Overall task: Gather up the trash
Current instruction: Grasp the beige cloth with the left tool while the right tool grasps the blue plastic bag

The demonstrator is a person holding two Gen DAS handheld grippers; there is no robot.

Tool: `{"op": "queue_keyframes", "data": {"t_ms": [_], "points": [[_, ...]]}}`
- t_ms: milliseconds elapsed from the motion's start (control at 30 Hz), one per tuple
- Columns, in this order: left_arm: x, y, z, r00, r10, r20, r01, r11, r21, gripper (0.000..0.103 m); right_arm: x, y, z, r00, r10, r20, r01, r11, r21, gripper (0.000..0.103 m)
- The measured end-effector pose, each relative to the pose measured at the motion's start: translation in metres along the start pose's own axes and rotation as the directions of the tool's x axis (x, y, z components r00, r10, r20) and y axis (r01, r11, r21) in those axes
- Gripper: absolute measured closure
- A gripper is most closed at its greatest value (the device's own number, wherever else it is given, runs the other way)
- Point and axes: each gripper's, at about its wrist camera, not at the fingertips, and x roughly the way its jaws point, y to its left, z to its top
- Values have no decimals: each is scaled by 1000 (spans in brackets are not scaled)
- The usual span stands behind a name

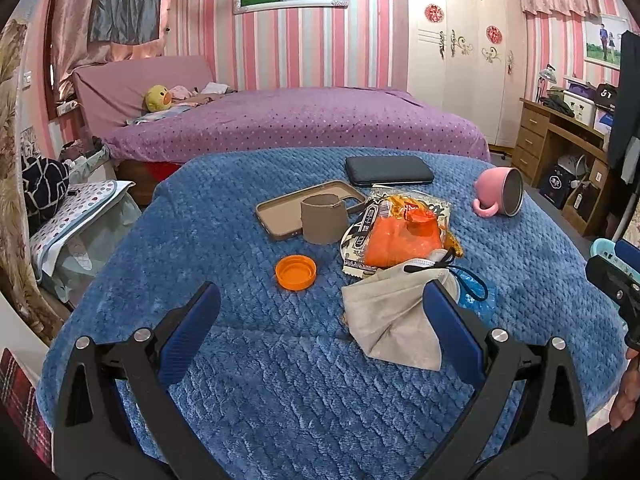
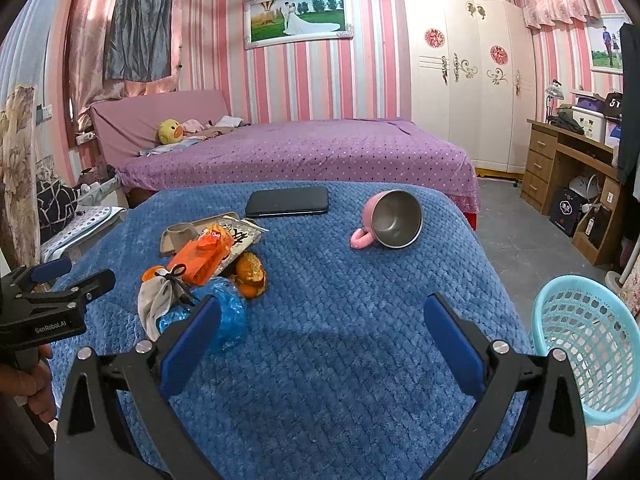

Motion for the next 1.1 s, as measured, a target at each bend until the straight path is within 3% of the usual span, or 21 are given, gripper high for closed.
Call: {"op": "queue_keyframes", "data": {"t_ms": [467,833,933,967,1000,1067,1100], "points": [[10,-22,1,997,-72,-39,72,997,-11,5,7,-5,3,1000,-25,-14,25,1000,-6,4],[35,-49,3,991,-89,-96,90,996,2,6,13,-18,7,999,-25,-29,26,999,19,4],[46,-51,3,988,-88,-126,89,996,-2,17,14,-18,7,999,-23,-32,24,1000,17,4],[50,-52,3,985,-96,-142,97,995,0,29,15,-18,8,999,-23,-33,24,1000,16,4],[54,-53,2,981,-114,-159,115,993,-2,47,16,-18,8,999,-23,-35,24,1000,13,4],[57,-52,0,969,-172,-179,171,985,-20,59,17,-17,7,999,-22,-41,22,1000,8,4],[56,-52,0,967,-183,-178,182,983,-22,71,17,-17,7,999,-23,-42,23,1000,6,4]]}}
